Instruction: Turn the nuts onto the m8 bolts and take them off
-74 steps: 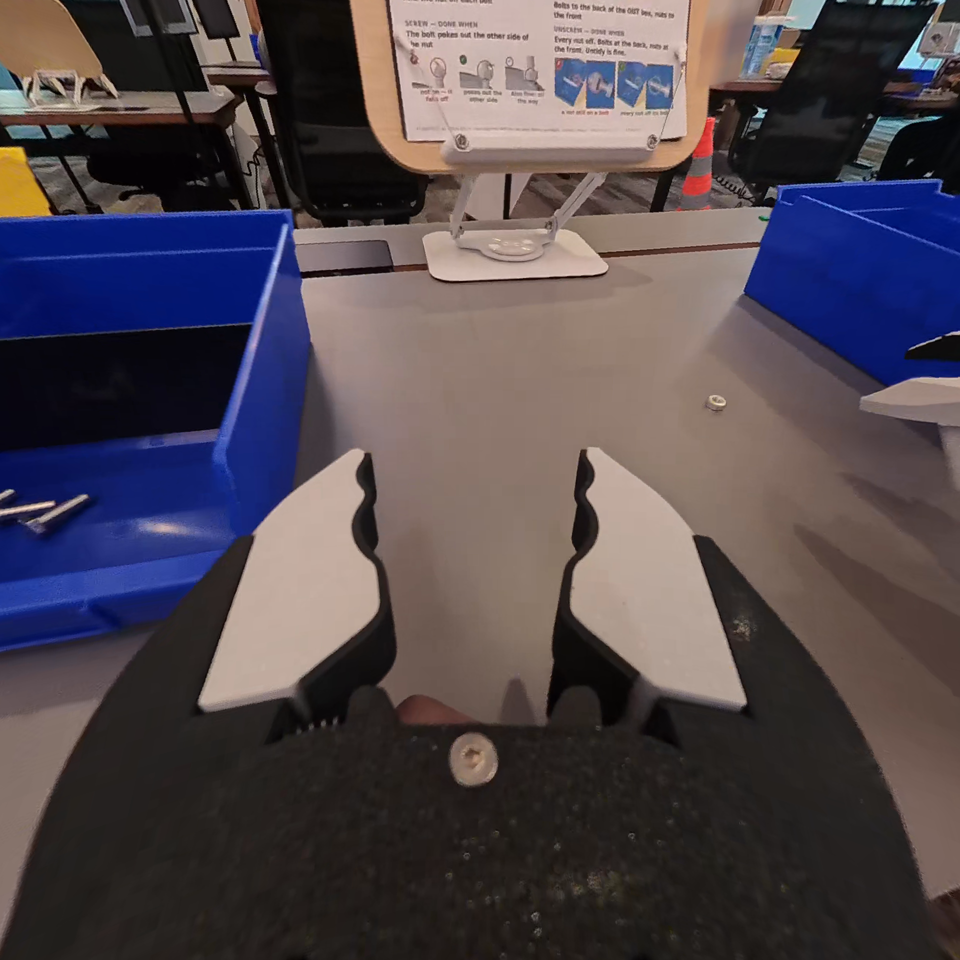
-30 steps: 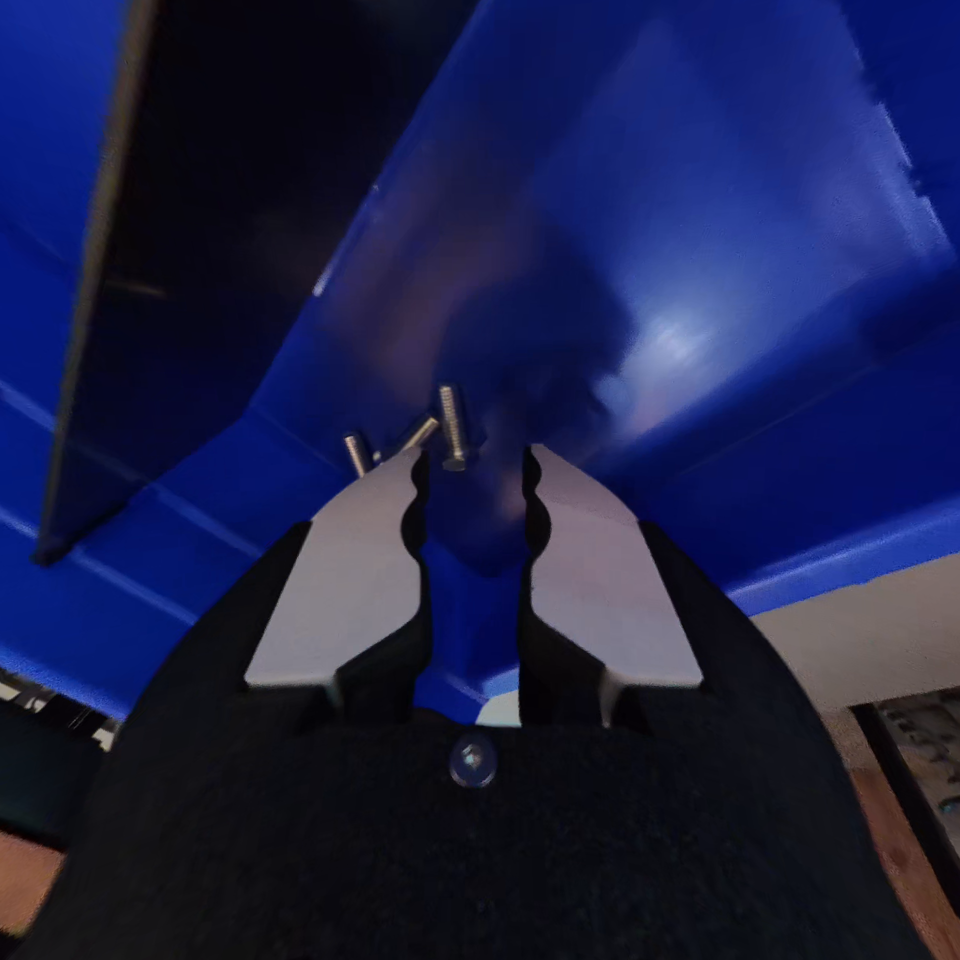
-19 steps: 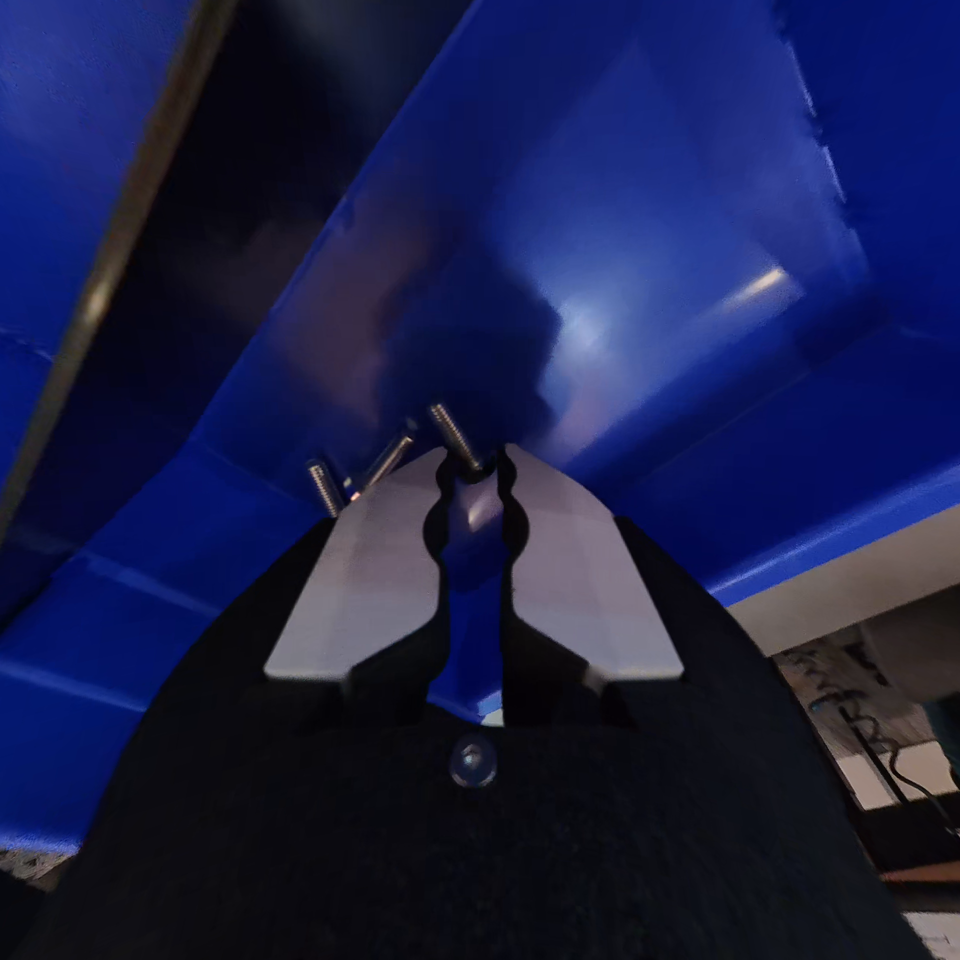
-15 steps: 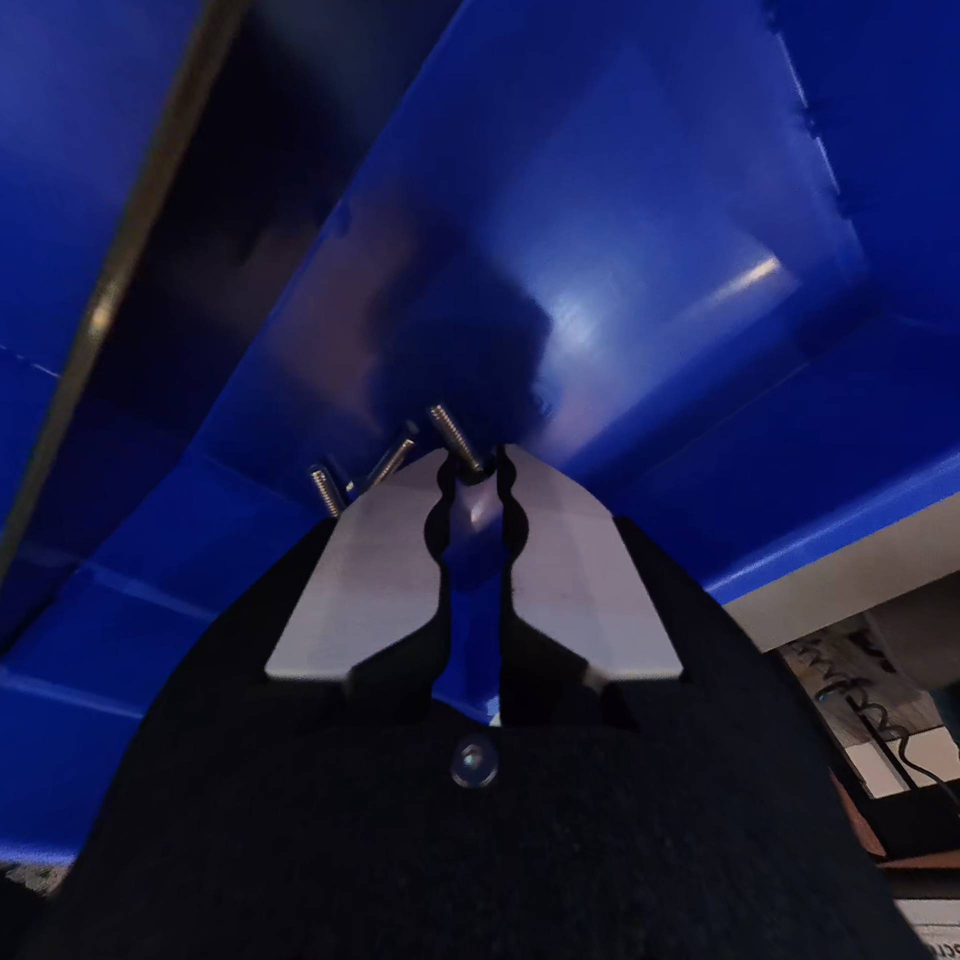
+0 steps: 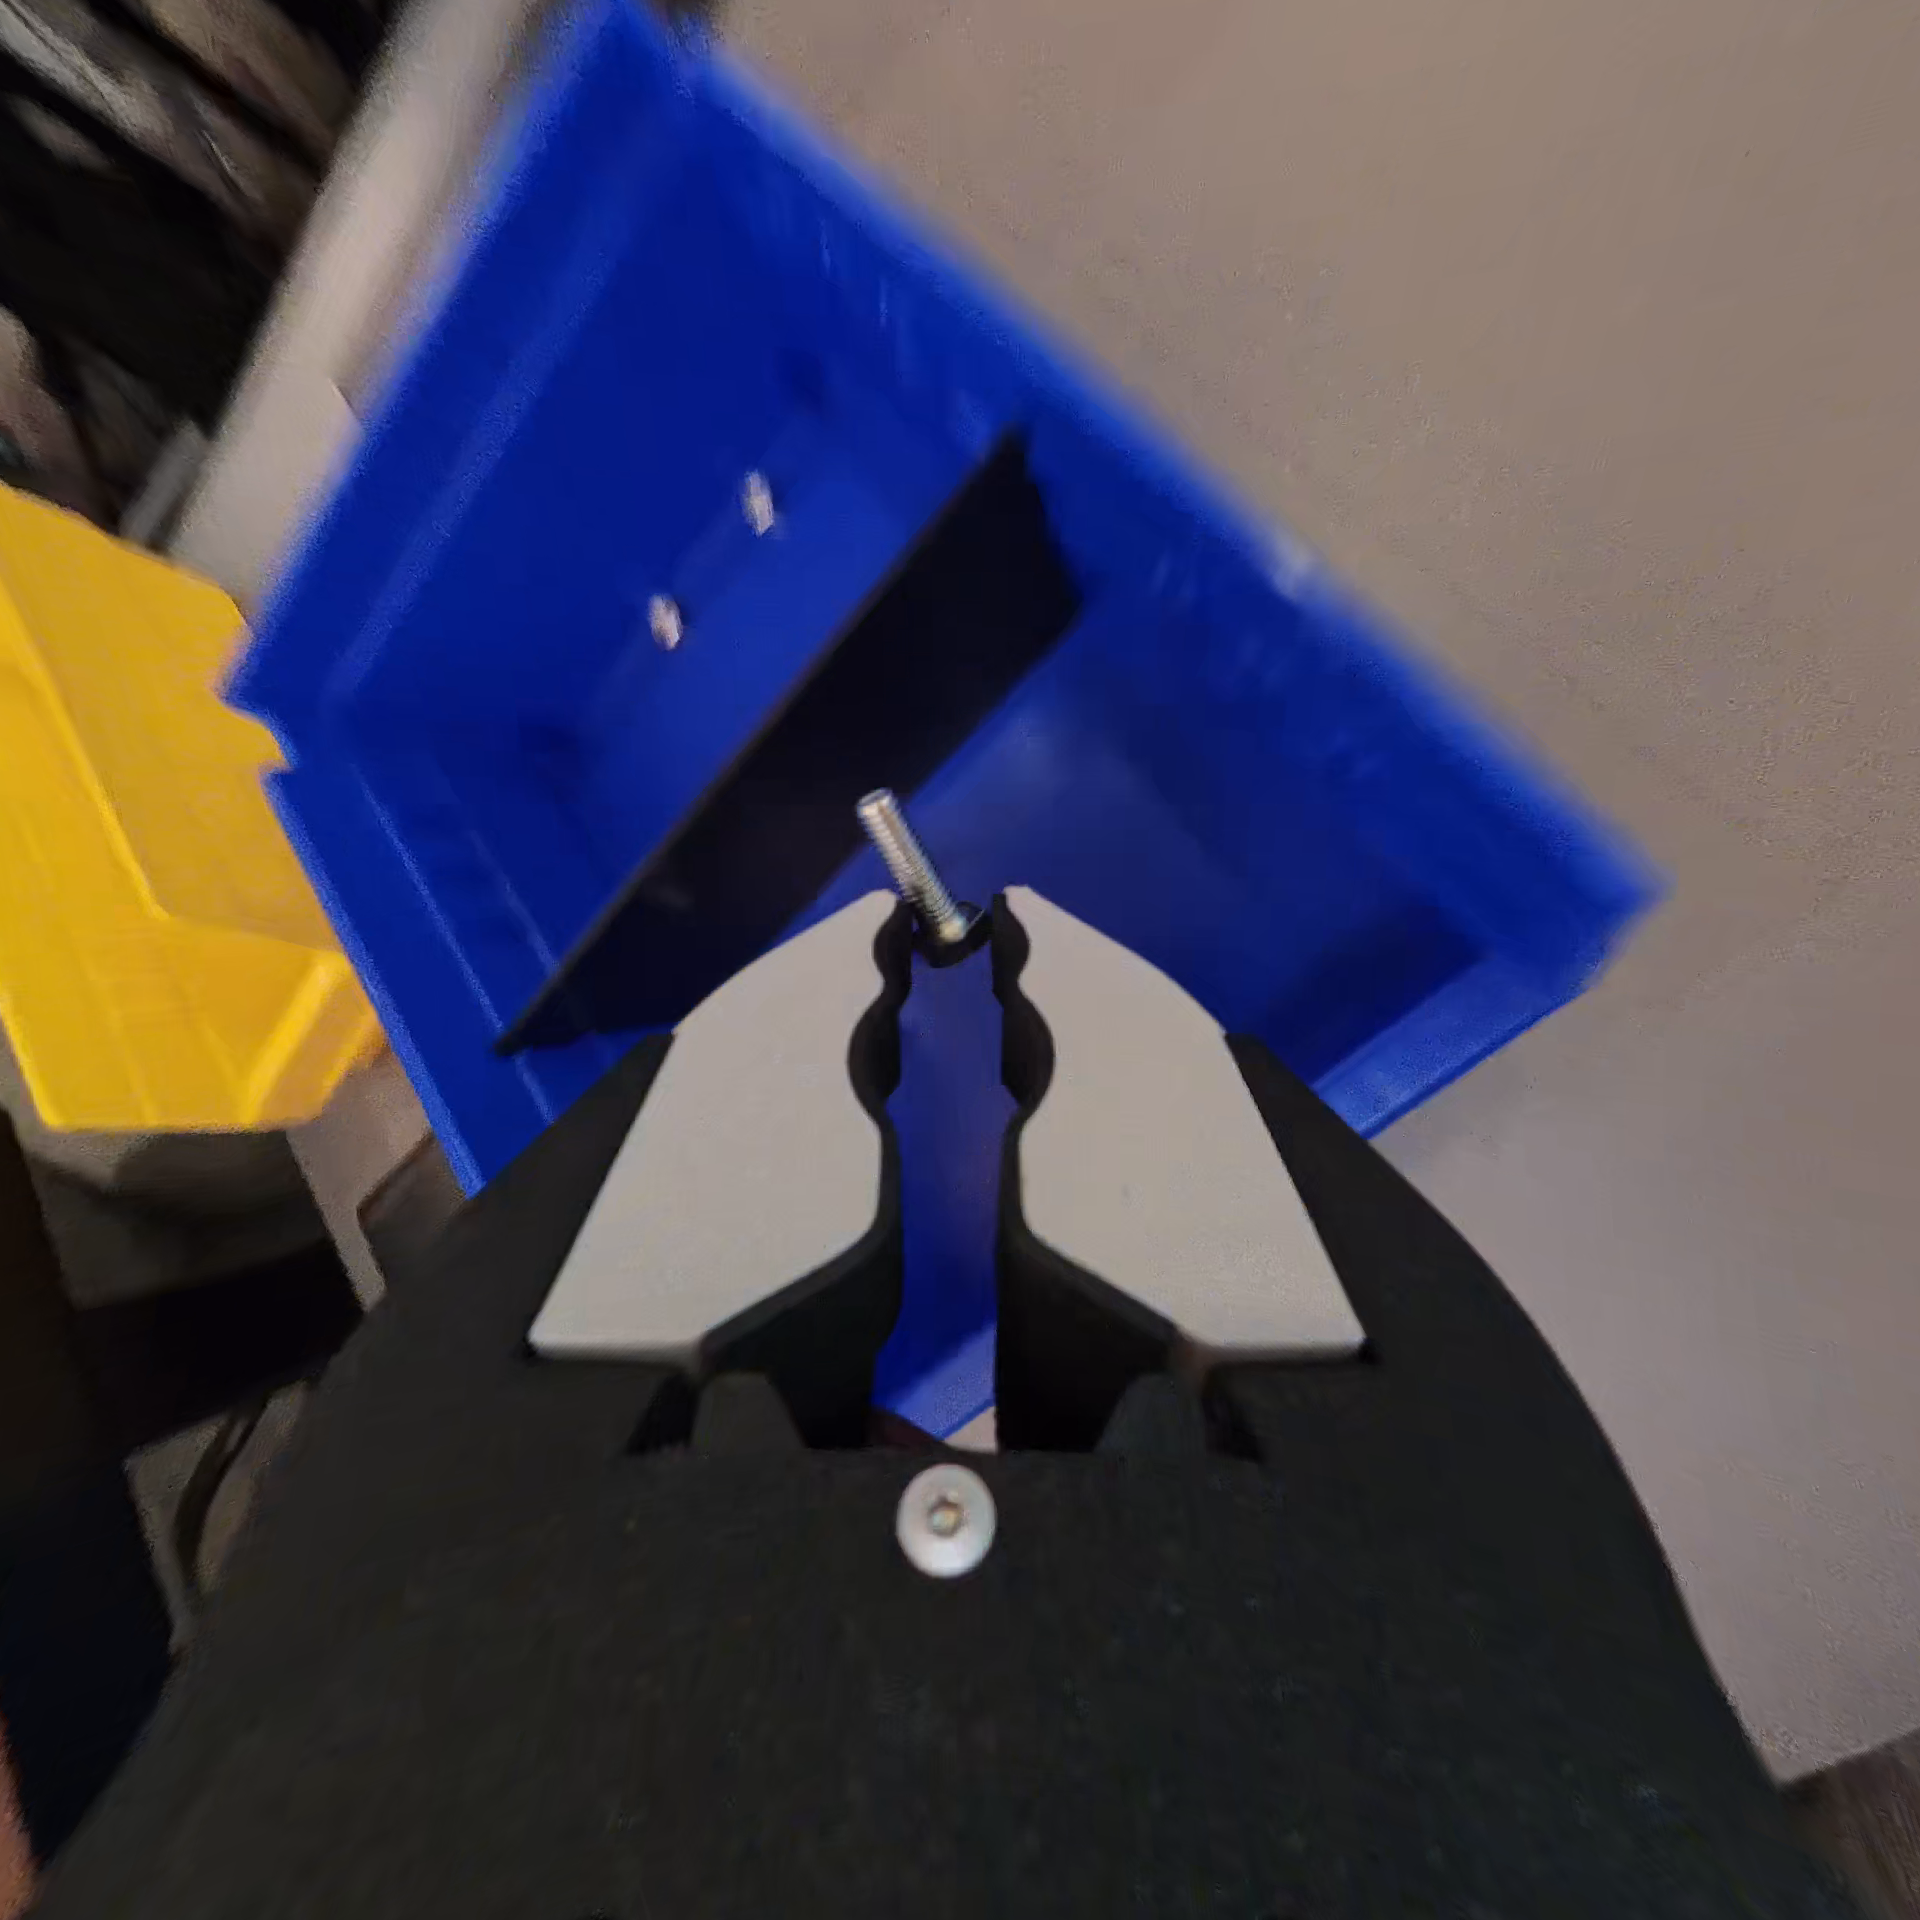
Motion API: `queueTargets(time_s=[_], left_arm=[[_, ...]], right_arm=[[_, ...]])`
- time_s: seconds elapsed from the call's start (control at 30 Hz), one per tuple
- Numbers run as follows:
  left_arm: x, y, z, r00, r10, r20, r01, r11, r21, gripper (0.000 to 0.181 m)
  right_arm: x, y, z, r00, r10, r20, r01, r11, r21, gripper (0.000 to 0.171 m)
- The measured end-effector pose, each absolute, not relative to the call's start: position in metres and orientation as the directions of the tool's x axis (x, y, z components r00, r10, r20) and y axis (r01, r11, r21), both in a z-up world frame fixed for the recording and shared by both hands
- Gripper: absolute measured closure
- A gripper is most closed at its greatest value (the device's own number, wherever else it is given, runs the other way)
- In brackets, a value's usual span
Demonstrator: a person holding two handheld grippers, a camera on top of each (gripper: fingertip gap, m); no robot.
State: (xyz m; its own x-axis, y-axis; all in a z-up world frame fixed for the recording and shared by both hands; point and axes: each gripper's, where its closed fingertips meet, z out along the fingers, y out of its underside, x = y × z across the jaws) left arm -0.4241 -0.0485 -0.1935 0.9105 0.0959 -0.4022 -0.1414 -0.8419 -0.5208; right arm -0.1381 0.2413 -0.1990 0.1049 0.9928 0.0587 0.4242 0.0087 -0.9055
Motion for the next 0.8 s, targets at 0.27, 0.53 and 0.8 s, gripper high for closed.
queueTargets(time_s=[0.27,0.53,0.8], left_arm=[[-0.297,0.016,-0.149,0.942,0.135,-0.307,-0.208,-0.485,-0.849,0.167],[-0.212,0.053,-0.236,0.917,-0.3,-0.264,-0.398,-0.634,-0.663,0.167],[-0.217,0.063,-0.277,0.743,-0.665,-0.077,-0.662,-0.713,-0.23,0.166]], right_arm=[[-0.134,0.234,-0.189,0.111,0.991,0.068,0.417,0.016,-0.909,0.127],[-0.123,0.227,-0.19,0.117,0.99,0.077,0.434,0.019,-0.901,0.127],[-0.119,0.22,-0.19,0.114,0.99,0.076,0.429,0.02,-0.903,0.128]])
